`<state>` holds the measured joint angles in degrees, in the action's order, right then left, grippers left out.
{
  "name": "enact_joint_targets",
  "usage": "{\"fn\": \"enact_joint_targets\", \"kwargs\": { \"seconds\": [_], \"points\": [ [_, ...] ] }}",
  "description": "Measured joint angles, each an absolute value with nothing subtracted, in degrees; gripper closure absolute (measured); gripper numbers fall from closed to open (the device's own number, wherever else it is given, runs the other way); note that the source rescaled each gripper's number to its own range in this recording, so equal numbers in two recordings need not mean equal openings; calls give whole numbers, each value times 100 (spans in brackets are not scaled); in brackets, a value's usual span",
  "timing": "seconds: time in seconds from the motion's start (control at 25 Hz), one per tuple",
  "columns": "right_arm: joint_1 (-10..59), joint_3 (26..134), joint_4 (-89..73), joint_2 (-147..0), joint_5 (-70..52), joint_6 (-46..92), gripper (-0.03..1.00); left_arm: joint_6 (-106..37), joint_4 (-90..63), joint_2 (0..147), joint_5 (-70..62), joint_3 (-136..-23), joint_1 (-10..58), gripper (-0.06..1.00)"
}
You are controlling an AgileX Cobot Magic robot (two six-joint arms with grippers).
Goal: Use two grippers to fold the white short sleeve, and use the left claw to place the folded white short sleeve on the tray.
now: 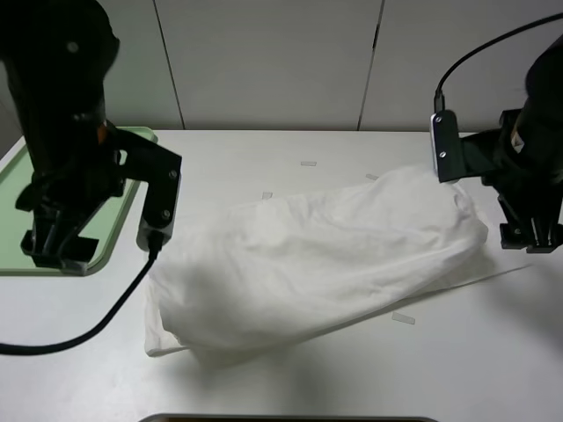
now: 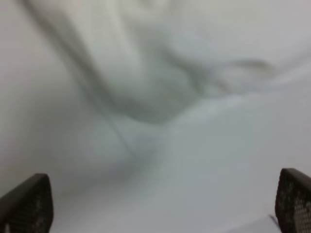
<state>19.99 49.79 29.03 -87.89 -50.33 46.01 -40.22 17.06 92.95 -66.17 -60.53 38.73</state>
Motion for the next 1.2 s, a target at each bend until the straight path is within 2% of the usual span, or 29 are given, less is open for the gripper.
{"fn": "enact_joint_targets", "kwargs": {
  "seconds": [0.24,0.48,0.68,0.88,1.2],
  "points": [
    [1999,4979,2903,-7913,-4870,4497,-3,-3706,2063,8470,-6592,-6501,3873,8],
    [1999,4979,2849,-6470,-4138,3381,-3,-1869,2128,7020,-6351,-7416,3873,8],
    [1999,4979,2519,-5749,-3841,3161,-3,-1250,2097,6186,-6351,-7712,3873,8],
    [1999,4979,2207,-5431,-3744,3143,-3,-910,1728,4946,-6588,-7754,3873,-4],
    [1999,4979,1766,-5042,-3719,3138,-3,-525,1257,3544,-6665,-7767,3873,-5]
  ]
}}
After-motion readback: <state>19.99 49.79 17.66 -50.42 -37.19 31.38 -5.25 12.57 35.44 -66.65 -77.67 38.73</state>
